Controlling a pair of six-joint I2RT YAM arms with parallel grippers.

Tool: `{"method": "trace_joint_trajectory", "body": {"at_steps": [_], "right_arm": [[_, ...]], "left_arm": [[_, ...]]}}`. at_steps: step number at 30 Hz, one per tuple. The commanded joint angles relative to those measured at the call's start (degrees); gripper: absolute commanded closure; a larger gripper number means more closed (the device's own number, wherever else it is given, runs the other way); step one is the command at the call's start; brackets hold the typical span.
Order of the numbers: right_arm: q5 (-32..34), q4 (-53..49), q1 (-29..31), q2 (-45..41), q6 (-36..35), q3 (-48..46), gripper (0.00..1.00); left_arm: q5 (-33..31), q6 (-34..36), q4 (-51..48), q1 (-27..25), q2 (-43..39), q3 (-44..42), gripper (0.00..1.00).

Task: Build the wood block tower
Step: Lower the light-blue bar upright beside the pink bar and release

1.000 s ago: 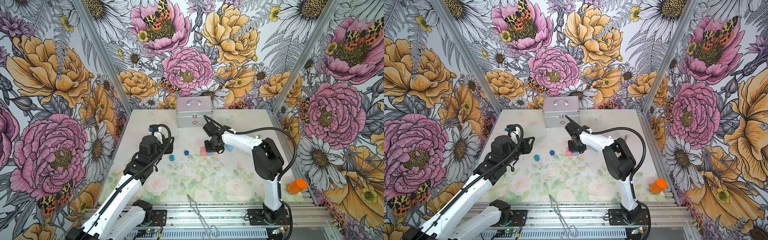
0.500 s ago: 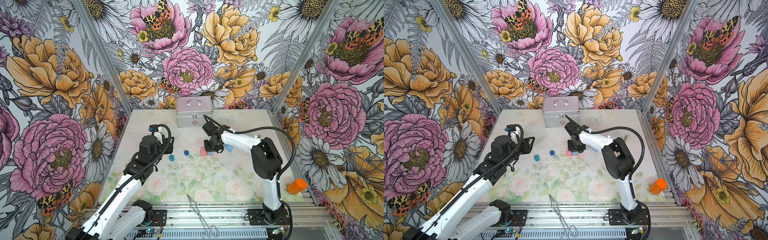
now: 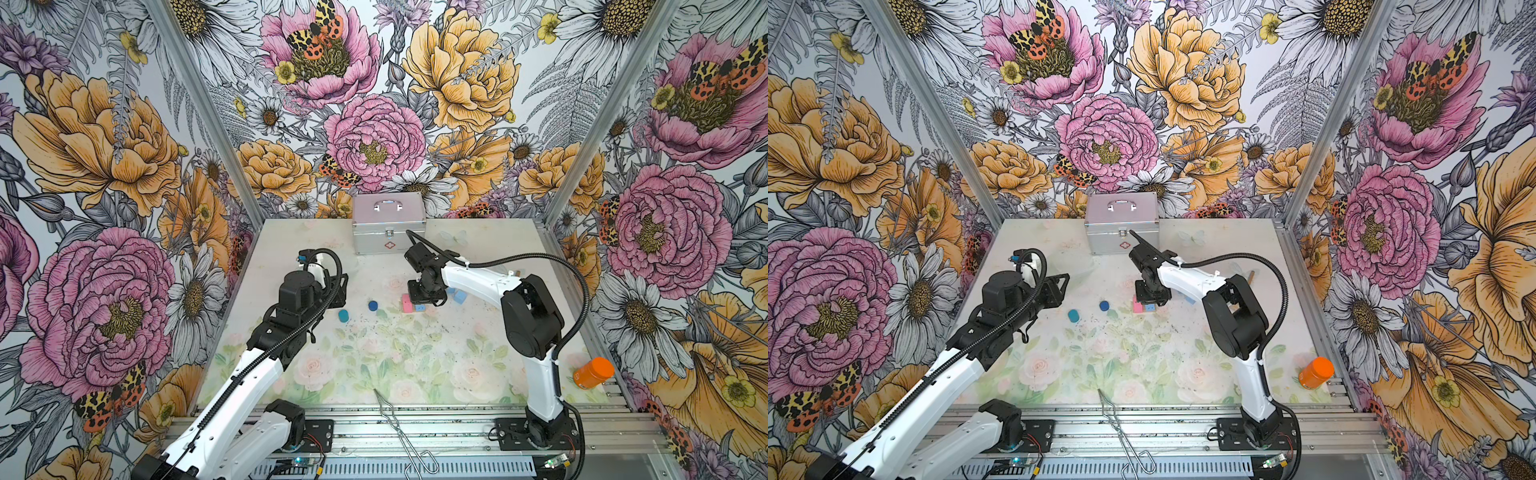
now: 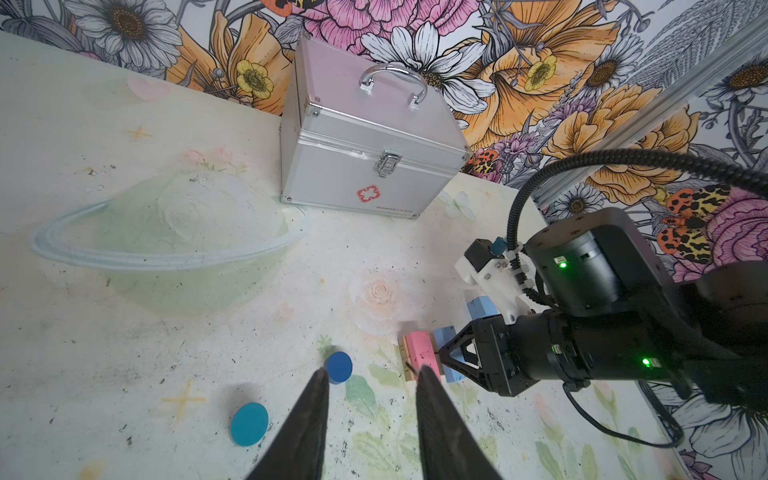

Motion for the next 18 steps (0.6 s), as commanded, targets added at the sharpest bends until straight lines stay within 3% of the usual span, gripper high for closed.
{"method": "trace_joint_trajectory", "body": {"at_steps": [1,18], "right_arm": [[0.65,-0.18,0.33,0.74,1.00,1.60,0.73],[0.53,-0.16,0.33,1.13,1.35,1.95,0.64]], "left_arm": [[0.78,0.92,0.67,-0.01,-0.09,-0.24,0.63],[0.46,0.92,0.62,-0.12,-0.18,-0.31,0.63]]}}
